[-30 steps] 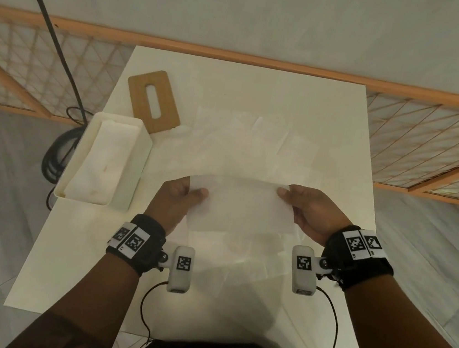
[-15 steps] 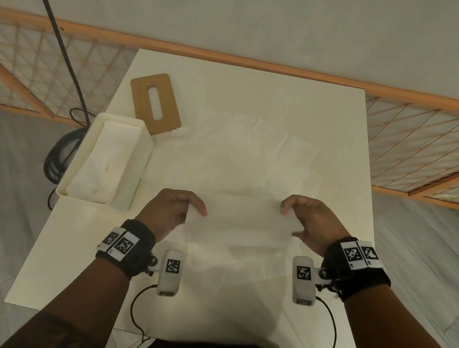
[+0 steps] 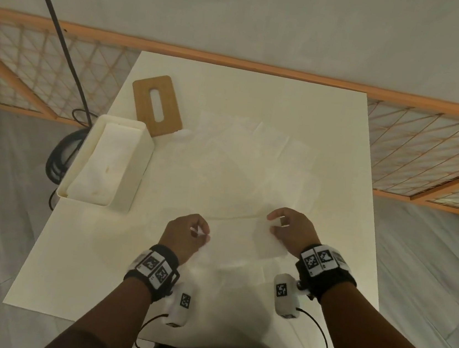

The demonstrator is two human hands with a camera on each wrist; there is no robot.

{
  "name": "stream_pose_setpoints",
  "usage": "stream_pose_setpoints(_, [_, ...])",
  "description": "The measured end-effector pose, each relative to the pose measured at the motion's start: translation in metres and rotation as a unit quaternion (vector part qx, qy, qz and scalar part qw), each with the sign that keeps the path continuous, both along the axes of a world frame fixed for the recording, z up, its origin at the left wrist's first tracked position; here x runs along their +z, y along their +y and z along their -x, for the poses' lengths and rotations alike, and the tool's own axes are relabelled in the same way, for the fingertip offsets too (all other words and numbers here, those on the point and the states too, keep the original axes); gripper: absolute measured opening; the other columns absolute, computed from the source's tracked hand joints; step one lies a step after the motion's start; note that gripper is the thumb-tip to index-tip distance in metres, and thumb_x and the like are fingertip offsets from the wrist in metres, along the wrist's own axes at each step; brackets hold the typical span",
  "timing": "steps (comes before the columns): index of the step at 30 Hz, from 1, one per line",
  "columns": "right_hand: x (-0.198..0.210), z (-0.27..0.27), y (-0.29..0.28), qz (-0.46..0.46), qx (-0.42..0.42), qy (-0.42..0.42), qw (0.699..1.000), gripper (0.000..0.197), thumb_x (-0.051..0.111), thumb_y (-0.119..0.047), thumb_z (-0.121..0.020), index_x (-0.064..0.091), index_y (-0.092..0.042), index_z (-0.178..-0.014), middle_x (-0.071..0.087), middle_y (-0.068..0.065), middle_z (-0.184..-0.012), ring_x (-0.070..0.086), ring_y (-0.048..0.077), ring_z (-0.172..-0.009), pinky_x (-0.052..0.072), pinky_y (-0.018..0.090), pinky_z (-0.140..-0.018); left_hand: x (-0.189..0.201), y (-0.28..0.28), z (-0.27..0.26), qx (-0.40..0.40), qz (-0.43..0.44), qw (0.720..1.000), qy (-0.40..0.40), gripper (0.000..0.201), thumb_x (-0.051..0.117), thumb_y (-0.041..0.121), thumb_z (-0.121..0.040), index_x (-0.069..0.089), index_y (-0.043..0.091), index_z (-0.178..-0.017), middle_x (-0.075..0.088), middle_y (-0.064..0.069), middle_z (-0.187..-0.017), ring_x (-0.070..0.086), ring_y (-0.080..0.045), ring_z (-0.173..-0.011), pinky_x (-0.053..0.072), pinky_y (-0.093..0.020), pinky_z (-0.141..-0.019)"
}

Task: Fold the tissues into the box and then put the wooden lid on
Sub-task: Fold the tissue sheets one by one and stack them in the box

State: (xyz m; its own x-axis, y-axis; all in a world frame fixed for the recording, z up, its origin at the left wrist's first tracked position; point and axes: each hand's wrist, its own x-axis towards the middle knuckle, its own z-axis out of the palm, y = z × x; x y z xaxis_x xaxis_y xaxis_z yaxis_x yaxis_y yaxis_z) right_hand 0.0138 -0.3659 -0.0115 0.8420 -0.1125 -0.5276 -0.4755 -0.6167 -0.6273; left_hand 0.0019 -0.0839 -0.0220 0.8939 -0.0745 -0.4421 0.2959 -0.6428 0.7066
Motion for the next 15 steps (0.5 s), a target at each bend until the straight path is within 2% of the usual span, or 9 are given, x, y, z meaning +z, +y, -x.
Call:
stream_pose_setpoints(2, [-0.001, -0.011, 0.010, 0.088, 0.008, -0.015, 0.996, 0.013, 0.064, -0.018, -0.093, 0.067, -0.024, -0.104, 0.066, 0.003, -0.110, 0.062, 0.021, -0.100, 0.041, 0.025, -0.080, -0.005, -0.005, 0.002, -0.033, -0.049, 0.998, -0.022, 0.018, 0.076, 0.015, -0.082, 0.066, 0.028, -0.075, 0.066, 0.006, -0.086, 0.064, -0.013, -0.074, 0.050, -0.023, -0.069])
stream_pose_setpoints(3, [-0.002, -0.019, 0.016, 0.101, -0.004, -0.024, 0.995, 0.013, 0.060, -0.021, -0.095, 0.067, -0.021, -0.107, 0.067, 0.003, -0.113, 0.062, 0.021, -0.102, 0.039, 0.023, -0.081, -0.007, -0.007, 0.003, -0.041, -0.058, 0.997, -0.032, 0.017, 0.074, 0.013, -0.081, 0.066, 0.028, -0.075, 0.064, 0.006, -0.090, 0.063, -0.013, -0.077, 0.049, -0.022, -0.070])
stream_pose_setpoints(6, [0.001, -0.053, 0.035, 0.102, -0.031, -0.001, 0.994, 0.026, 0.053, -0.029, -0.100, 0.072, -0.013, -0.108, 0.072, 0.004, -0.111, 0.065, 0.026, -0.105, 0.043, 0.024, -0.082, -0.009, -0.011, 0.001, -0.049, -0.066, 0.996, -0.034, 0.016, 0.071, 0.008, -0.080, 0.066, 0.023, -0.080, 0.054, 0.006, -0.101, 0.057, -0.013, -0.080, 0.043, -0.014, -0.065])
stream_pose_setpoints(7, [0.001, -0.065, 0.041, 0.087, -0.035, 0.025, 0.995, 0.031, 0.051, -0.033, -0.102, 0.073, -0.012, -0.105, 0.075, 0.004, -0.109, 0.068, 0.025, -0.101, 0.046, 0.025, -0.080, -0.008, -0.012, 0.001, -0.051, -0.074, 0.995, -0.032, 0.016, 0.071, 0.008, -0.080, 0.066, 0.023, -0.081, 0.051, 0.005, -0.104, 0.056, -0.013, -0.080, 0.042, -0.014, -0.065])
stream_pose_setpoints(8, [-0.002, -0.077, 0.046, 0.085, -0.047, 0.043, 0.994, 0.037, 0.051, -0.038, -0.102, 0.074, -0.010, -0.099, 0.077, 0.004, -0.104, 0.070, 0.022, -0.091, 0.047, 0.025, -0.072, -0.008, -0.013, 0.001, -0.052, -0.080, 0.995, -0.030, 0.016, 0.072, 0.008, -0.080, 0.065, 0.023, -0.081, 0.049, 0.005, -0.108, 0.056, -0.013, -0.080, 0.042, -0.015, -0.066])
stream_pose_setpoints(10, [-0.008, -0.093, 0.053, 0.050, -0.118, 0.081, 0.988, 0.045, 0.060, -0.051, -0.096, 0.073, -0.009, -0.085, 0.078, 0.003, -0.086, 0.069, 0.016, -0.069, 0.047, 0.025, -0.059, -0.007, -0.013, 0.002, -0.054, -0.087, 0.994, -0.025, 0.015, 0.072, 0.011, -0.080, 0.063, 0.023, -0.082, 0.044, 0.006, -0.114, 0.056, -0.014, -0.083, 0.043, -0.018, -0.070])
stream_pose_setpoints(13, [-0.018, -0.102, 0.057, 0.030, -0.192, 0.081, 0.978, 0.048, 0.075, -0.056, -0.082, 0.072, -0.008, -0.083, 0.078, 0.006, -0.081, 0.074, 0.021, -0.074, 0.059, 0.032, -0.071, -0.006, -0.012, 0.001, -0.069, -0.091, 0.993, -0.019, 0.011, 0.071, 0.015, -0.083, 0.063, 0.021, -0.087, 0.042, 0.005, -0.117, 0.058, -0.016, -0.085, 0.045, -0.021, -0.071])
stream_pose_setpoints(15, [-0.017, -0.105, 0.056, 0.008, -0.217, 0.090, 0.972, 0.040, 0.077, -0.048, -0.083, 0.071, -0.009, -0.081, 0.077, 0.004, -0.074, 0.073, 0.016, -0.065, 0.056, 0.028, -0.062, -0.005, -0.012, 0.000, -0.068, -0.087, 0.994, -0.018, 0.011, 0.071, 0.015, -0.083, 0.063, 0.021, -0.087, 0.044, 0.005, -0.117, 0.059, -0.016, -0.086, 0.045, -0.020, -0.072])
